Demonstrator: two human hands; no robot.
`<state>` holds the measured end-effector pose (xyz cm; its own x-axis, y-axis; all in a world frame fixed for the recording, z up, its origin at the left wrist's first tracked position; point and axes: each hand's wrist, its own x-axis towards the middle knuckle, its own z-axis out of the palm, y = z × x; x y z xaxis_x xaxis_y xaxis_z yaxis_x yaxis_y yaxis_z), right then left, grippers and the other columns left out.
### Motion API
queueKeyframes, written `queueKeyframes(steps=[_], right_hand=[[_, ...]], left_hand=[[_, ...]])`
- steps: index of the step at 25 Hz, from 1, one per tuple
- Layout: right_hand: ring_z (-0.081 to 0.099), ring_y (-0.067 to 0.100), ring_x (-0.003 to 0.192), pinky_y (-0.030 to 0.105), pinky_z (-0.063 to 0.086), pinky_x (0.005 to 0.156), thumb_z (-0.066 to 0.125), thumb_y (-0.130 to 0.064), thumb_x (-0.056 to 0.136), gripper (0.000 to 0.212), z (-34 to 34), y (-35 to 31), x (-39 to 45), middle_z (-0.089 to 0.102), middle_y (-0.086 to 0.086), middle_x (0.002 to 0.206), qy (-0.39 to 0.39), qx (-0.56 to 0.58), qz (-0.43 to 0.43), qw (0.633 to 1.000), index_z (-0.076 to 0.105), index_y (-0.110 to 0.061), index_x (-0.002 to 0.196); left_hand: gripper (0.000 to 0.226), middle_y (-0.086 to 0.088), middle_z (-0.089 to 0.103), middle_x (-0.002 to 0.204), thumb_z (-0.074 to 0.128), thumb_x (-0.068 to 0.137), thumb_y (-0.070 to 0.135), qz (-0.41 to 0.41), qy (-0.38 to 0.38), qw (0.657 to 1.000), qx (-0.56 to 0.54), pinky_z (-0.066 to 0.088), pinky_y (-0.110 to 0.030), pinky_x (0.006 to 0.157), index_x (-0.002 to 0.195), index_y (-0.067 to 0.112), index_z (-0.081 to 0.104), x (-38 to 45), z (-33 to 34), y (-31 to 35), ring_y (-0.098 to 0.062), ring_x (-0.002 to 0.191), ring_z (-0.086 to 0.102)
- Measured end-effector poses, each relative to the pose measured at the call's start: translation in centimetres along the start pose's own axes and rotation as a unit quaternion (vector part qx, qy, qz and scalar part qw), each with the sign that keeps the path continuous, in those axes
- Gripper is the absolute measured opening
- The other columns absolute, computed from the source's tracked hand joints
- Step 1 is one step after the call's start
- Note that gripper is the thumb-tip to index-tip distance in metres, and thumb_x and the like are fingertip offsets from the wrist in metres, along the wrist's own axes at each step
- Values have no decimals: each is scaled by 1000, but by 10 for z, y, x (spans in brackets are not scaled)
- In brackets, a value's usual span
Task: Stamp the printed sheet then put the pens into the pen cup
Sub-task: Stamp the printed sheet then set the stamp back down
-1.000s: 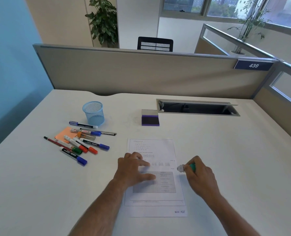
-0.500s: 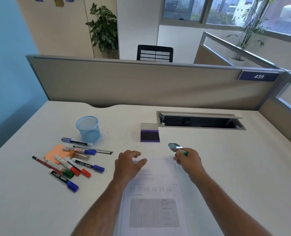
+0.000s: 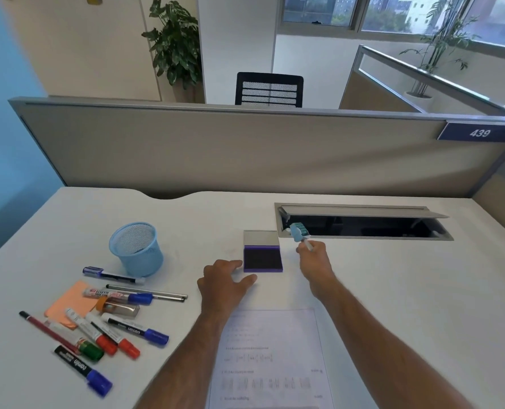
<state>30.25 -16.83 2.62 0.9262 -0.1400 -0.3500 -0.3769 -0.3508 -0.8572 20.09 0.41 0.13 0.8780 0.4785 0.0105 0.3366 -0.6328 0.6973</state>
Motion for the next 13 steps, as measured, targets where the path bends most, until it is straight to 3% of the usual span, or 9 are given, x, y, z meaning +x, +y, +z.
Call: queueKeyframes(steps=[3,5,13], right_hand=[[49,13,88,28,39,69,40,-35,103,26,15,-5,16,52,1,118,-15,17,-1,1000,40,-21,125],[50,11,87,25,39,61,39,-36,103,18,24,-6,22,52,2,121,-29,17,-8,999,38,-25,117],[55,8,77,12,40,39,40,-44,100,24,38,-4,23,54,-10,93,-36,21,-21,999,39,-25,115]], left_hand=[[56,4,61,120,72,70,64,-4,8,999,40,34,-38,90,116,32,67,10,9,0,-21,117,47],[56,4,59,118,71,70,65,-3,12,999,53,31,-38,88,115,32,68,15,13,0,-21,115,45],[46,5,57,116,67,79,57,-12,29,998,46,23,-34,85,117,31,69,24,21,2,-19,112,44]])
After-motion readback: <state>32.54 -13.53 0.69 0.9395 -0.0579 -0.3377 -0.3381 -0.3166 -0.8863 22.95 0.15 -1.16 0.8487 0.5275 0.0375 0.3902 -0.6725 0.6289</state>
